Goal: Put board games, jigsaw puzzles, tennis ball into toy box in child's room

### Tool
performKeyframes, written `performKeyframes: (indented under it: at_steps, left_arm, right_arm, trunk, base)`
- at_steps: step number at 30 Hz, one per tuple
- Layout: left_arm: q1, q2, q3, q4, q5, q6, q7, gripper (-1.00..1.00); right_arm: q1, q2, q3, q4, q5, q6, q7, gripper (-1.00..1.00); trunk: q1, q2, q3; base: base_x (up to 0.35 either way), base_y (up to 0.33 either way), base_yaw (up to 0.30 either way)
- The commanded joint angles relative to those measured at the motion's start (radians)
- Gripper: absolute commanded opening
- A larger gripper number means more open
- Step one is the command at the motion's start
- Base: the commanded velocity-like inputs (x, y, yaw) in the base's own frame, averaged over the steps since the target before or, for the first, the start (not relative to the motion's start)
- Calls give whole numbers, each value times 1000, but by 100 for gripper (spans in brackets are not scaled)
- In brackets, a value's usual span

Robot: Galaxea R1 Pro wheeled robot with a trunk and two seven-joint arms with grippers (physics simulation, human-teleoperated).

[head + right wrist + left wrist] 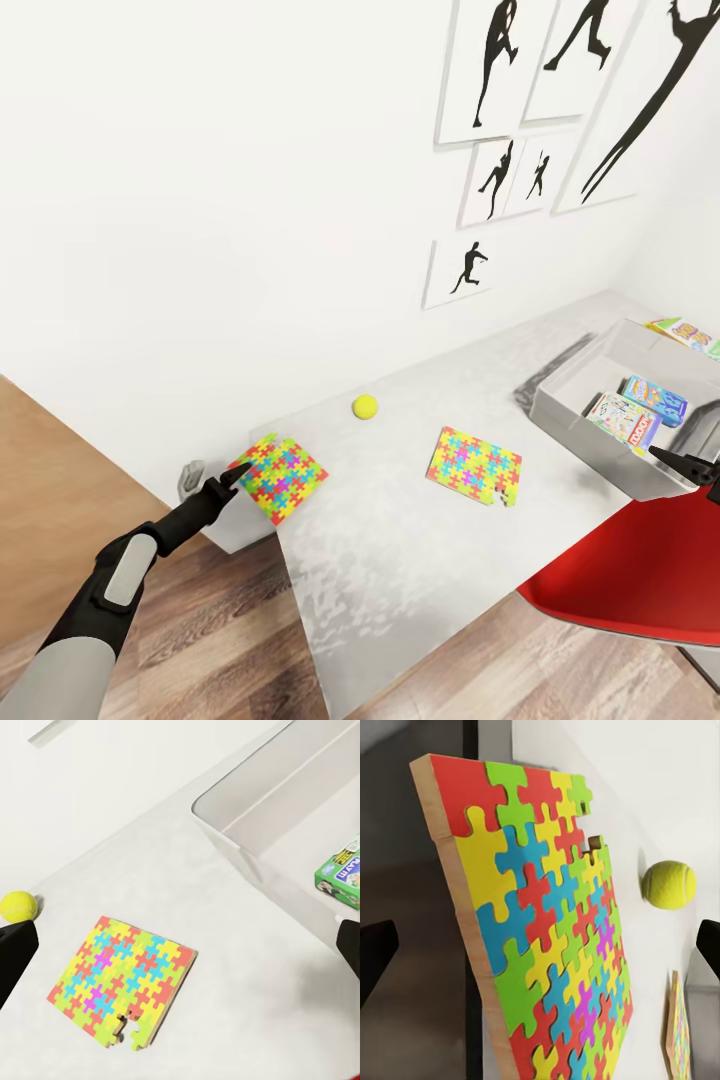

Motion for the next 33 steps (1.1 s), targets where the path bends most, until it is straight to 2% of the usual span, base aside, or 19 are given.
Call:
performKeyframes:
  at_steps: [1,14,33]
  left_arm:
    - [0,0,2,0,5,8,-1,100]
    - [-1,0,2,0,5,8,-1,100]
    - [-1,0,2,-1,5,8,-1,100]
  right_arm:
    - [-1,0,-1,0,-2,5,2,100]
    - [-1,0,-1,0,-2,5,2,100]
    - [-1,0,-1,0,-2,5,2,100]
  trunk:
    - [1,-2,-2]
    - [1,-2,-2]
    - [1,-2,-2]
  base:
    - [0,0,-80]
    - [0,0,-128]
    - [0,0,-18]
